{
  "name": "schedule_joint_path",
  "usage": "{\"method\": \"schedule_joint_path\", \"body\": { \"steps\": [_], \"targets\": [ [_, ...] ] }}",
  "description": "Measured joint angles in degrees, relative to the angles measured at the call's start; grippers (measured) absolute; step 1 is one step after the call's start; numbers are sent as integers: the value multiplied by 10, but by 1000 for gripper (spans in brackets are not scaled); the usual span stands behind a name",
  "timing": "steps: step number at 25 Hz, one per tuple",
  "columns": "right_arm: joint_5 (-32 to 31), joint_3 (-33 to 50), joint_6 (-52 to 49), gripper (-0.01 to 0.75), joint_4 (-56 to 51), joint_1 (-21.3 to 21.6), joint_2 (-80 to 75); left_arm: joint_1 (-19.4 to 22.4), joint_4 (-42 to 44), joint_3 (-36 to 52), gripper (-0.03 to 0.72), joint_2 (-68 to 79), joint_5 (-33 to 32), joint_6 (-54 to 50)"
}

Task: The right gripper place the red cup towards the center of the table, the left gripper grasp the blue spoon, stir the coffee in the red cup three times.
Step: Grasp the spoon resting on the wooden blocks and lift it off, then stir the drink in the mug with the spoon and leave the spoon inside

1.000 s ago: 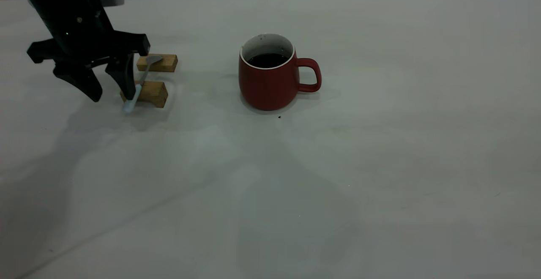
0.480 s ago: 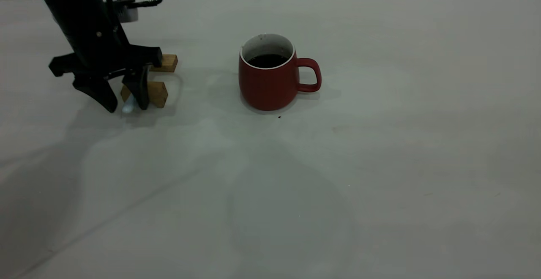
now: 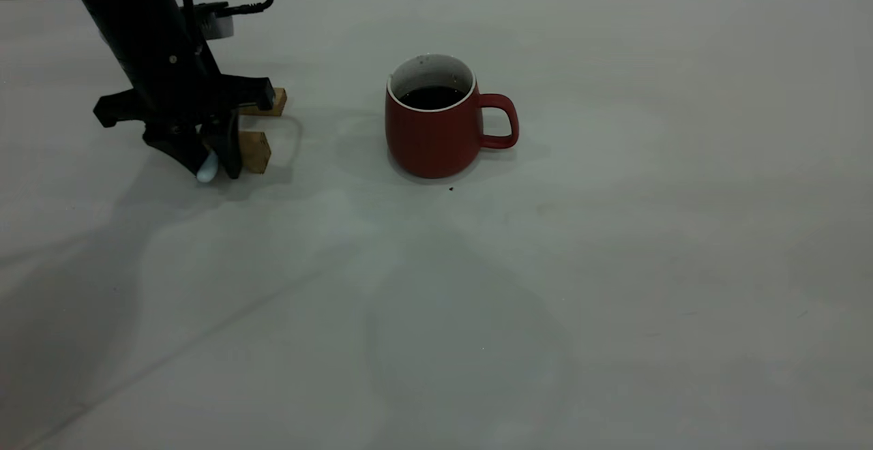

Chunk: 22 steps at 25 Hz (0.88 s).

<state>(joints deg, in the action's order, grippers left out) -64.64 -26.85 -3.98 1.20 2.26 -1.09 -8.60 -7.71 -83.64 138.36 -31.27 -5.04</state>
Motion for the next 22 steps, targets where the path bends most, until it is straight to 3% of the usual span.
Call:
{"method": "schedule_joint_path", "body": {
  "steps": [1, 2, 12, 22],
  "targets": [
    [0, 0, 0, 442, 0, 0, 0, 0, 0, 0, 147, 0, -1, 0],
    [0, 0, 0, 442, 0, 0, 0, 0, 0, -1, 139, 0, -3, 0],
    [0, 0, 0, 442, 0, 0, 0, 0, -23, -37, 140, -112, -132, -26],
    [0, 0, 0, 442, 0, 0, 0, 0, -349, -42, 140, -163, -220, -310]
  ]
}}
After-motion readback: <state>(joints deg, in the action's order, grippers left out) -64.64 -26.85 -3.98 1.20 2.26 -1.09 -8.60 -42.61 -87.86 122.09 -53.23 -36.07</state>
